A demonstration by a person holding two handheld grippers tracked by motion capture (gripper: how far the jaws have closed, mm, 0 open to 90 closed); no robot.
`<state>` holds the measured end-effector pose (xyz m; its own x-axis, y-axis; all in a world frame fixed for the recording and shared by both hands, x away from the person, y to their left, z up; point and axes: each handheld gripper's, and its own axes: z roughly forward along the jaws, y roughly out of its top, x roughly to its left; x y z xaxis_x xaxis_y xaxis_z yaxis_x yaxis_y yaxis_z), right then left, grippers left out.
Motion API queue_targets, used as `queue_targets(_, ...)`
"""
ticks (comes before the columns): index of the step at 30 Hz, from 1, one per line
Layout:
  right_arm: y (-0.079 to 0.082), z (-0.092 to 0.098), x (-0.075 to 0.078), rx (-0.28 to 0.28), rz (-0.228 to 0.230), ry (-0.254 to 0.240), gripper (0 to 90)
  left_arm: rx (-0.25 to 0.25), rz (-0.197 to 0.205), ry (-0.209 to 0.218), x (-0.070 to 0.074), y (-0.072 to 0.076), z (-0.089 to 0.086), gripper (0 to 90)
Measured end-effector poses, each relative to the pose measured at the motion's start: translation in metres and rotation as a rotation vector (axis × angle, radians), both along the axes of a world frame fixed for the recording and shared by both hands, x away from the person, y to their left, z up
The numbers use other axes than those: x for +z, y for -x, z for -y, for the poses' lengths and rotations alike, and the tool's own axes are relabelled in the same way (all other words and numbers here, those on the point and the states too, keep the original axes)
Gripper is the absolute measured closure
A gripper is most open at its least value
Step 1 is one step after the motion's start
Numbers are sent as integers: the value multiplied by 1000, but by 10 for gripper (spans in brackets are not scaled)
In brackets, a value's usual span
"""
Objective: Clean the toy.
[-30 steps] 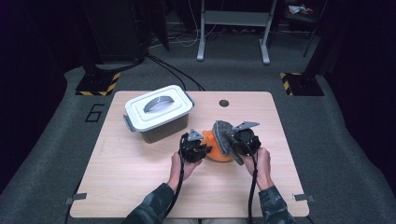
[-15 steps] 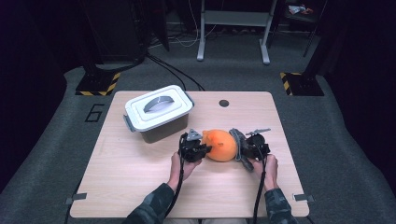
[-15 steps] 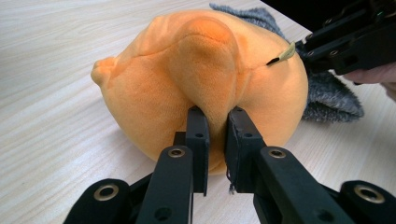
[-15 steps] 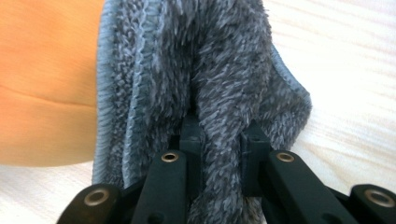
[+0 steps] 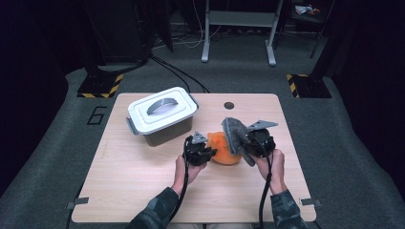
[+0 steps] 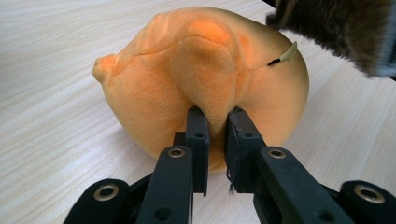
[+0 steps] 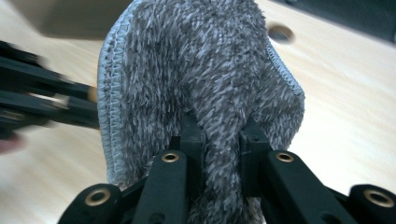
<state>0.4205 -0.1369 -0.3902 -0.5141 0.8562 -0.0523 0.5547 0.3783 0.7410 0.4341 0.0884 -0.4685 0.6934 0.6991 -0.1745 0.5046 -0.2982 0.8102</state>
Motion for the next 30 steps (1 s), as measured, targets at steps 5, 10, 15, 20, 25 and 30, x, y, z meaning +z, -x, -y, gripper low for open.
queue_targets(5, -4, -40, -9, 95, -12, 78, 761, -8, 0, -13, 0, 1, 1, 806)
queue_targets(10, -12, -46, -25, 93, -43, 63, 763, -16, -11, -16, -3, -1, -3, 805)
queue_targets(15, -10, -45, -26, 80, -40, 62, 763, -20, -13, -22, -3, -1, -2, 808)
queue_targets(20, -10, -36, -27, 68, -31, 58, 765, -18, -14, -22, -4, -1, -1, 810)
queue_targets(25, -9, -25, -31, 40, -41, 47, 765, -19, -16, -24, -4, -2, -2, 810)
queue_targets(30, -11, -11, -36, 7, -49, 57, 765, -18, -14, -20, -4, -2, -1, 810)
